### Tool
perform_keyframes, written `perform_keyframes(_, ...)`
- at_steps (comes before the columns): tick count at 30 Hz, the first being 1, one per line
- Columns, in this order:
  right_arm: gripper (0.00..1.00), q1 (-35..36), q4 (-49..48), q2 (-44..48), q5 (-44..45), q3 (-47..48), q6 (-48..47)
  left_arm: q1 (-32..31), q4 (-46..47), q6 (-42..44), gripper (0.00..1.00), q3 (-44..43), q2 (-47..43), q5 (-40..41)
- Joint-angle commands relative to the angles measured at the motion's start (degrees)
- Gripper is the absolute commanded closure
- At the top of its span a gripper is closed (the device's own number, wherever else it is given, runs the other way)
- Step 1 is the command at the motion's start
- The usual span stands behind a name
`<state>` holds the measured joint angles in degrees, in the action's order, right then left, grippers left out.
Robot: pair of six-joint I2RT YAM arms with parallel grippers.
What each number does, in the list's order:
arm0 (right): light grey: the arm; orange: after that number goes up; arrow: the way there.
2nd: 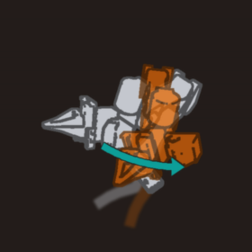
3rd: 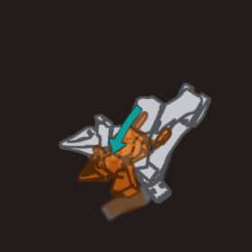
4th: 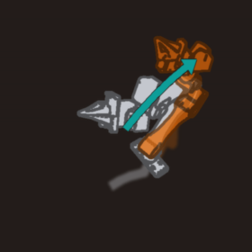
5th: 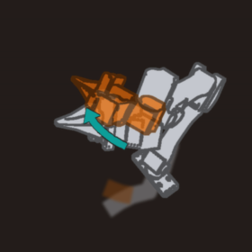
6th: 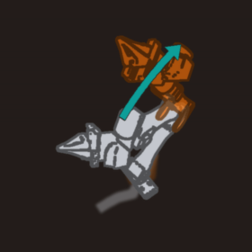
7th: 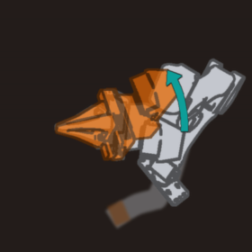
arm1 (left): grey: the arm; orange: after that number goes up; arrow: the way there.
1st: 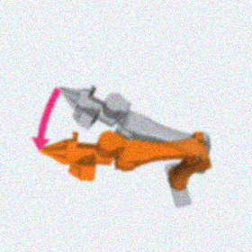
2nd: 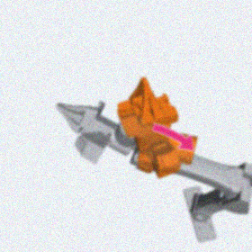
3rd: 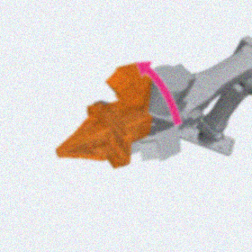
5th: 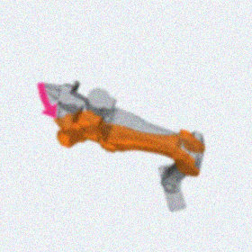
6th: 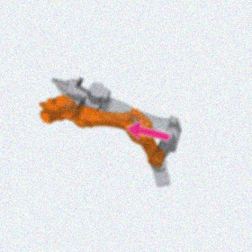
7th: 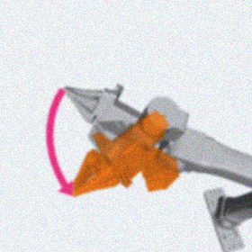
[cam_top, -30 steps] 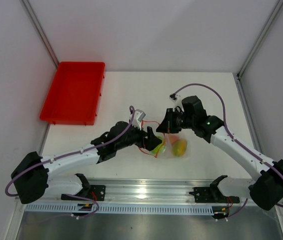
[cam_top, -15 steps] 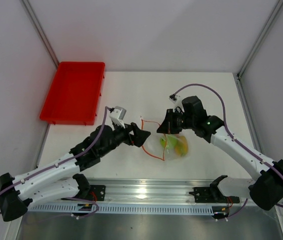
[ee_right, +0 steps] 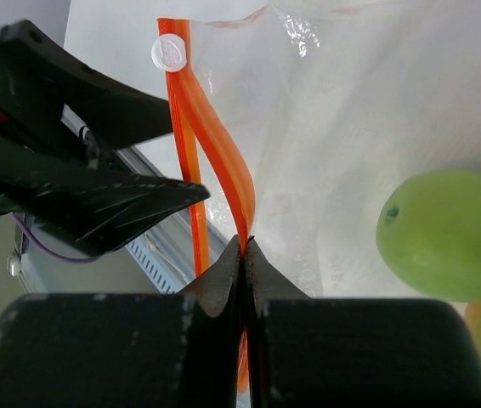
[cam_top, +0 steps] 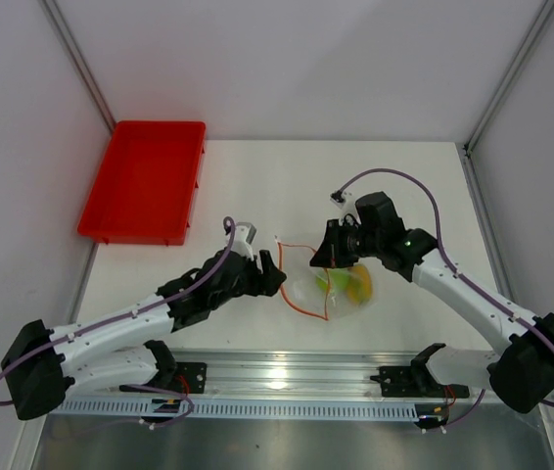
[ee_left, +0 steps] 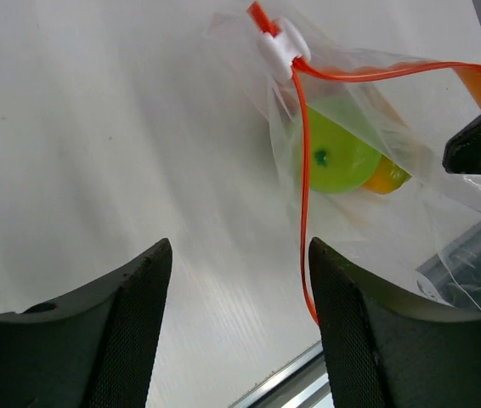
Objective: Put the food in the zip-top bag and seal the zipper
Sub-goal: Place the fake fruit in the zipper food storage bag, then zip the zipper food storage bag at the center of the board.
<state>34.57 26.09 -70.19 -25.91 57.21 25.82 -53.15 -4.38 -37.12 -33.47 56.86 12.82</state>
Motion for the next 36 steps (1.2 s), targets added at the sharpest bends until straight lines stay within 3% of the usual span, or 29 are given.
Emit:
perform_keyframes(1, 1.00, 0.24, 0.37, 2.25, 0.95, 0.45, -0.78, -0.29, 4.37, -1.64, 0.34, -0.27, 2.28, -2.70)
perform_keyframes(10, 1.00, 0.68, 0.98, 1.90, 2.44, 2.64, -0.07, -0.12, 10.89, -1.37, 0.76, -3.96, 9.58, -14.55)
perform_keyframes(13, 1.00, 1.64, 1.86, 2.34, 4.90, 3.52, 0.10, 0.84, 7.73, -0.15, 0.90, -6.94, 9.67, -15.89)
perform_keyframes(14, 1.00, 1.91, 2.04, 2.52, 5.95, 3.70, 0.97, 1.20, 4.94, 0.47, 0.99, -8.87, 9.67, -16.16)
perform_keyframes(18, 1.00, 4.88, 3.01, 3.31, 9.21, 4.22, 4.05, 3.31, -2.72, 5.39, 0.99, -15.12, 9.23, -17.29)
perform_keyframes(28, 1.00, 14.12, 1.34, 9.19, 24.14, 4.75, 21.18, 4.54, -12.91, 20.15, 0.99, -30.15, 8.88, -30.48)
perform_keyframes(36, 1.00, 15.09, -2.97, 12.54, 31.89, -1.39, 34.81, 4.98, -12.58, 22.10, 0.99, -26.48, 8.88, -37.69)
